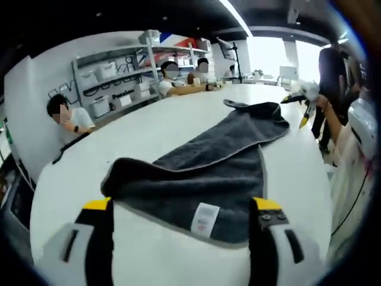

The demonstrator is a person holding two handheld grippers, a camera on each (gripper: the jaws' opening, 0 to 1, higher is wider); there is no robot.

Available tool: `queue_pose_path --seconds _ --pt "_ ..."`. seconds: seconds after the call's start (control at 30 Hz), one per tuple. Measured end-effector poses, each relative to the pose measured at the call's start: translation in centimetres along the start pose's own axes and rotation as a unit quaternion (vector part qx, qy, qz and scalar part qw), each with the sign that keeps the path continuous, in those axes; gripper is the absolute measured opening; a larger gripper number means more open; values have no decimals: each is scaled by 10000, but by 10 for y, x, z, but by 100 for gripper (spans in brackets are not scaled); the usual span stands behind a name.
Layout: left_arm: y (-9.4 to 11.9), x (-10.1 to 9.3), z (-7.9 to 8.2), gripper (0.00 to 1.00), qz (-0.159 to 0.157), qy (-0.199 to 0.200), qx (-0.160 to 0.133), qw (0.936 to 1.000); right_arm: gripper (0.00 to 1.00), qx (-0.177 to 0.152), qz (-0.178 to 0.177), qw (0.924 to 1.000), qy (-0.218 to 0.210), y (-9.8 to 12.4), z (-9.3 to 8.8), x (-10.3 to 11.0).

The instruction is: Fold the towel on the table until its edges align and the towel forms a compact rectangular stack.

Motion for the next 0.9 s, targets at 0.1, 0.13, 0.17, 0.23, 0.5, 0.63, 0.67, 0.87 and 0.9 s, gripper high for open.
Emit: queue_pose_path --seconds 0.1,0.13,0.17,0.23,0.5,0.63,0.67,0.87,0.9 --pt "9 -10 -4 99 -17 -58 92 9999 99 -17 17 10000 18 1 2 0" --pt "12 -13 -4 99 -7 -64 65 10000 99 -36 33 10000 14 2 3 0" --pt "15 -16 -4 99 -6 -64 19 10000 99 -48 44 10000 10 2 4 0" --pt "22 -22 -2 99 38 -22 -124 9999 99 -54 51 10000 27 2 5 1" --pt "54 -42 -1 99 224 2 -422 9989 99 7 56 9999 144 4 10 4" --pt "61 -52 -9 99 275 33 -260 9993 99 7 48 9998 183 4 14 5" --pt "63 -55 -10 99 304 19 -246 9992 99 11 53 9998 198 4 14 6" --pt "70 -63 -15 99 441 21 -204 9988 99 46 76 9995 288 4 18 10" --pt "70 -64 -16 99 460 27 -195 9987 99 46 72 9995 297 4 19 10"
Point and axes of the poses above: the point that each gripper's makers call its tool centre point, and the gripper's own axes: y roughly backward along the fingers, x roughly to its left, z roughly out of its top, the point moved 7 cm from there along y, roughly backward along the fingers, and after that the axes turned 12 degrees about -y, right-handed, at the moved point
